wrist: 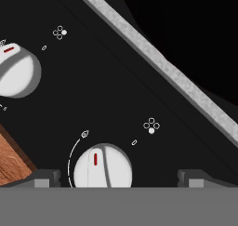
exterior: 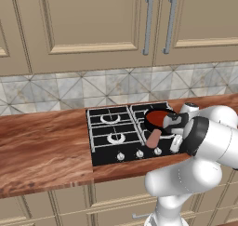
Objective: Wait until the marinara sauce is simmered to a deep red color and then turn off the stove.
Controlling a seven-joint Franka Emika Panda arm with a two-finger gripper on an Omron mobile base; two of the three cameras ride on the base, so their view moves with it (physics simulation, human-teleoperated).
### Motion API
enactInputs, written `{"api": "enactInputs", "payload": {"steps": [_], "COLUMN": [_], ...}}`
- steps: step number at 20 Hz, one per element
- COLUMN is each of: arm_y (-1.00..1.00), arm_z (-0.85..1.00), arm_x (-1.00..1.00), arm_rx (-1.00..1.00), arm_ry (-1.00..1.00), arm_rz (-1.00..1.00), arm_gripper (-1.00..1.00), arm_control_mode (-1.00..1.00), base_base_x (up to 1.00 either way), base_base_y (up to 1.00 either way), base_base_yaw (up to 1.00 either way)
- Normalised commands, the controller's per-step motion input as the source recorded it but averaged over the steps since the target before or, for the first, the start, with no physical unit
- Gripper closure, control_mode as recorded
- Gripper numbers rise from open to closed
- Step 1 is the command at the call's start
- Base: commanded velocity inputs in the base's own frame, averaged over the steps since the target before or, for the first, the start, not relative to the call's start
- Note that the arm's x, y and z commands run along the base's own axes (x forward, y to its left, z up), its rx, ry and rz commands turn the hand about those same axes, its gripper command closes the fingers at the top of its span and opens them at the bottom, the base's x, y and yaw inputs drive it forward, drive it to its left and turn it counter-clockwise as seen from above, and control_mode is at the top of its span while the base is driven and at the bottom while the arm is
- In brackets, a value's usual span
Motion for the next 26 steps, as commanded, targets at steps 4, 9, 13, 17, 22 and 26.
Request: {"api": "enactInputs", "payload": {"steps": [4, 9, 13, 17, 22, 26], "arm_y": [0.0, 0.0, 0.0, 0.0, 0.0, 0.0], "arm_z": [0.0, 0.0, 0.0, 0.0, 0.0, 0.0], "arm_x": [0.0, 0.0, 0.0, 0.0, 0.0, 0.0], "arm_rx": [0.0, 0.0, 0.0, 0.0, 0.0, 0.0], "arm_ry": [0.0, 0.0, 0.0, 0.0, 0.0, 0.0], "arm_rz": [0.0, 0.0, 0.0, 0.0, 0.0, 0.0], "arm_gripper": [-1.0, -1.0, -1.0, -1.0, -1.0, -1.0], "arm_control_mode": [-1.0, -1.0, -1.0, -1.0, -1.0, -1.0], "base_base_x": [0.0, 0.0, 0.0, 0.0, 0.0, 0.0], "base_base_y": [0.0, 0.0, 0.0, 0.0, 0.0, 0.0], "base_base_yaw": [0.0, 0.0, 0.0, 0.0, 0.0, 0.0]}}
